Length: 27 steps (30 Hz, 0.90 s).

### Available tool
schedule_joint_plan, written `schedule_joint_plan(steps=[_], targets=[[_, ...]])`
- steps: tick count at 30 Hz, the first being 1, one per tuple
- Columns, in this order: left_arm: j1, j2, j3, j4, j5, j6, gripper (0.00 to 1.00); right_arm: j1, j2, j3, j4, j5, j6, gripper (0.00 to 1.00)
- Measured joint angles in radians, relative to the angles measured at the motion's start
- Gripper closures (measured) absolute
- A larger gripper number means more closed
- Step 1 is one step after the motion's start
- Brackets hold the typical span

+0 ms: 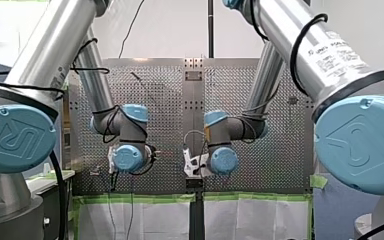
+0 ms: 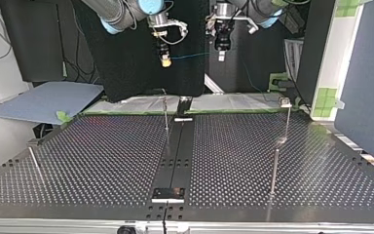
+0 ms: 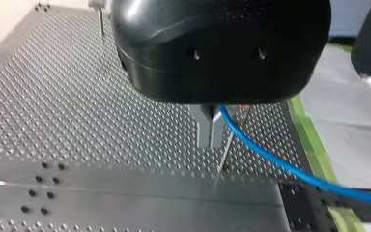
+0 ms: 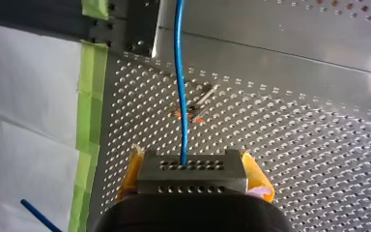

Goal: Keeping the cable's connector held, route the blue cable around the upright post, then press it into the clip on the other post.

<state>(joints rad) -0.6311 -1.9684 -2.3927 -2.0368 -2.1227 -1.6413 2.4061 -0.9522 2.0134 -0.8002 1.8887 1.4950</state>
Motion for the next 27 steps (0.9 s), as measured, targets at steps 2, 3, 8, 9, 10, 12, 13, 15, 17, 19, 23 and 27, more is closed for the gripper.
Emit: schedule_joint_plan(steps=[2, 3, 8, 9, 10, 12, 13, 15, 17, 19, 23, 27], targets=[[-0.001, 0.022, 0.000, -0.017, 0.007, -0.002, 1.00, 0.000, -0.018, -0.006, 0.011, -0.014, 0.014, 1.00], [0.001, 0.031, 0.000, -0.023, 0.010, -0.005, 1.00, 0.000, -0.031, -0.012, 0.020, -0.025, 0.020, 1.00], [0.019, 0.078, 0.000, -0.063, -0.011, -0.036, 1.00, -0.001, -0.084, -0.035, 0.061, -0.054, 0.031, 1.00], [0.022, 0.087, 0.000, -0.072, -0.017, -0.043, 1.00, -0.001, -0.098, -0.041, 0.067, -0.061, 0.032, 1.00], [0.024, 0.095, 0.000, -0.080, -0.022, -0.050, 1.00, -0.001, -0.108, -0.046, 0.071, -0.067, 0.032, 1.00], [0.030, 0.114, 0.000, -0.098, -0.029, -0.061, 1.00, -0.002, -0.130, -0.059, 0.080, -0.078, 0.033, 1.00], [0.032, 0.122, 0.000, -0.106, -0.031, -0.064, 1.00, -0.002, -0.139, -0.066, 0.086, -0.082, 0.034, 1.00], [0.038, 0.140, 0.000, -0.124, -0.035, -0.071, 1.00, -0.003, -0.160, -0.083, 0.096, -0.090, 0.035, 1.00], [0.043, 0.161, 0.000, -0.145, -0.038, -0.082, 1.00, -0.004, -0.178, -0.099, 0.107, -0.094, 0.036, 1.00], [0.049, 0.179, 0.000, -0.163, -0.038, -0.091, 1.00, -0.004, -0.200, -0.120, 0.126, -0.099, 0.036, 1.00], [0.065, 0.221, 0.010, -0.199, -0.036, -0.099, 1.00, -0.005, -0.241, -0.160, 0.155, -0.107, 0.036, 1.00], [0.079, 0.259, 0.040, -0.223, -0.037, -0.100, 1.00, -0.007, -0.283, -0.189, 0.167, -0.114, 0.040, 1.00]])
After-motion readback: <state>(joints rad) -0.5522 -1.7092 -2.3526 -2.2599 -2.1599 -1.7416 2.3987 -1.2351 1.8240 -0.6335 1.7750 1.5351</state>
